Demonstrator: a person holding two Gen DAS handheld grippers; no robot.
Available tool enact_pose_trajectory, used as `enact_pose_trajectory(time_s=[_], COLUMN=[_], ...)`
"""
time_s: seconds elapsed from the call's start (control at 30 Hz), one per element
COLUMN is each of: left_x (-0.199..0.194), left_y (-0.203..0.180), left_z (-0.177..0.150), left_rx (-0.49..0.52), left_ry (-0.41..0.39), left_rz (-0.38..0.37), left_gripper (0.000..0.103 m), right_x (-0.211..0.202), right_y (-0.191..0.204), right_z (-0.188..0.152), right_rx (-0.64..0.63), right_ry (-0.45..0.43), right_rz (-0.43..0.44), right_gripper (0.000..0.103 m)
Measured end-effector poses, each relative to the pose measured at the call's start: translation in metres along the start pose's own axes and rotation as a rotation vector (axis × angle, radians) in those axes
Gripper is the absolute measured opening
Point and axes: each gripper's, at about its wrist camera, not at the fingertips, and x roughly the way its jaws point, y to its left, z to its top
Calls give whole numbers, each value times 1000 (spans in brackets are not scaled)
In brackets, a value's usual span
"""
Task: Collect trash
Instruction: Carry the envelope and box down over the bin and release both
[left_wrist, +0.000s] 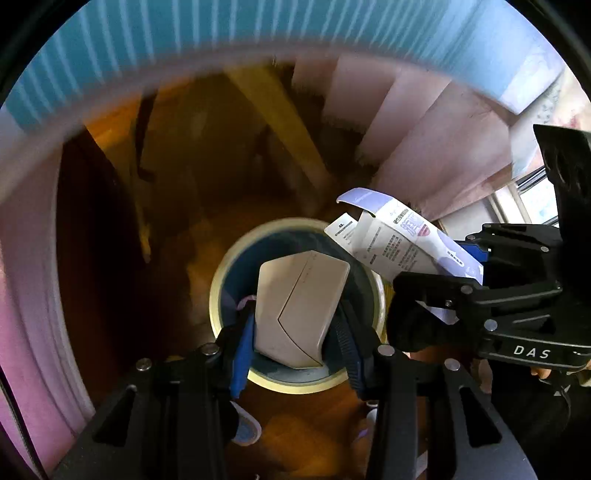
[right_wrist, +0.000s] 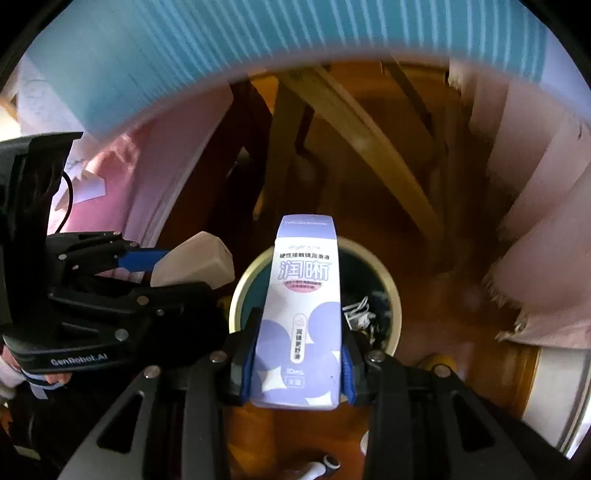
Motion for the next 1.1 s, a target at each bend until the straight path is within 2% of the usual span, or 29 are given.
enact_pose_trajectory(time_s=[0.13, 0.33, 0.37, 0.43, 0.47, 0.5, 0.57, 0.7, 1.1], left_x=[14, 19, 19, 18, 19, 18, 18, 16, 5], left_y=[8, 17, 18, 20, 21, 23, 26, 31, 28], left_z=[0, 3, 5, 6, 6, 7, 8, 10, 7], left_rx=[-26, -51, -61, -78, -86, -93, -117, -148, -154], left_ry=[37, 34, 39, 44, 44, 44, 45, 42, 24], left_rz=[-24, -54, -61, -77, -83, -89, -98, -105, -80], left_gripper=[40, 41, 44, 61, 73, 83, 88, 88, 88], right_x=[15, 20, 22, 26, 27, 27, 28, 27, 22], right_y=[3, -3, -5, -11, -13, -14, -16, -20, -19], right_z=[6, 8, 9, 10, 9, 10, 9, 7, 2], right_rx=[23, 63, 72, 105, 116, 127, 145, 175, 171], right_ry=[27, 47, 50, 58, 59, 60, 64, 60, 56], right_rz=[13, 28, 36, 69, 76, 80, 79, 92, 93], right_gripper=[36, 37, 37, 37, 43, 55, 67, 68, 68])
